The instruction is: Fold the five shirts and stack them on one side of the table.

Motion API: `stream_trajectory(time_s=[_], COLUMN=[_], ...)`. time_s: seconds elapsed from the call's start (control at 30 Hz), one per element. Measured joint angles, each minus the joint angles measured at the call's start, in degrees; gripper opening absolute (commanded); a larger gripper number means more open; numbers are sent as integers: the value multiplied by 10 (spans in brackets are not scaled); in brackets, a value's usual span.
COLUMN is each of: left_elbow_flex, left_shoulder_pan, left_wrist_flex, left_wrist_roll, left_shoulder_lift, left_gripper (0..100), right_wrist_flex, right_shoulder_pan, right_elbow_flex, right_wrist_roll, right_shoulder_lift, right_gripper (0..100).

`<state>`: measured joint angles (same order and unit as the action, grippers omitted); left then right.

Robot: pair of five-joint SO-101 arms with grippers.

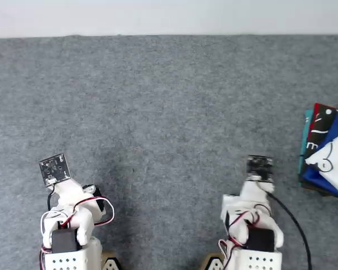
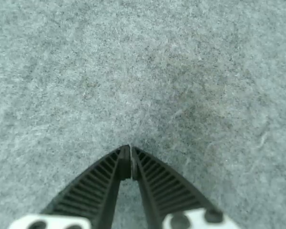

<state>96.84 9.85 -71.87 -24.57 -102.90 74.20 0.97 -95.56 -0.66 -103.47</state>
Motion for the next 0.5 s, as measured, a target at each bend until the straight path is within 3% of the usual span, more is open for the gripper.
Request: stream_trajectory(time_s=[0.13, 0.5], left_elbow_flex=[0, 0], left_shoulder_pan=[0, 0], left_wrist_flex=[0, 0], left_wrist_roll=[0, -1], left_shoulder_lift=[0, 0], left_gripper=[14, 14], right_wrist_flex=[0, 0], right_shoulder_pan=[-45, -48], right_elbow_flex=[0, 0], right_wrist_roll=[-16, 2], right_shoulder_lift=[0, 0], right_gripper=[9, 9])
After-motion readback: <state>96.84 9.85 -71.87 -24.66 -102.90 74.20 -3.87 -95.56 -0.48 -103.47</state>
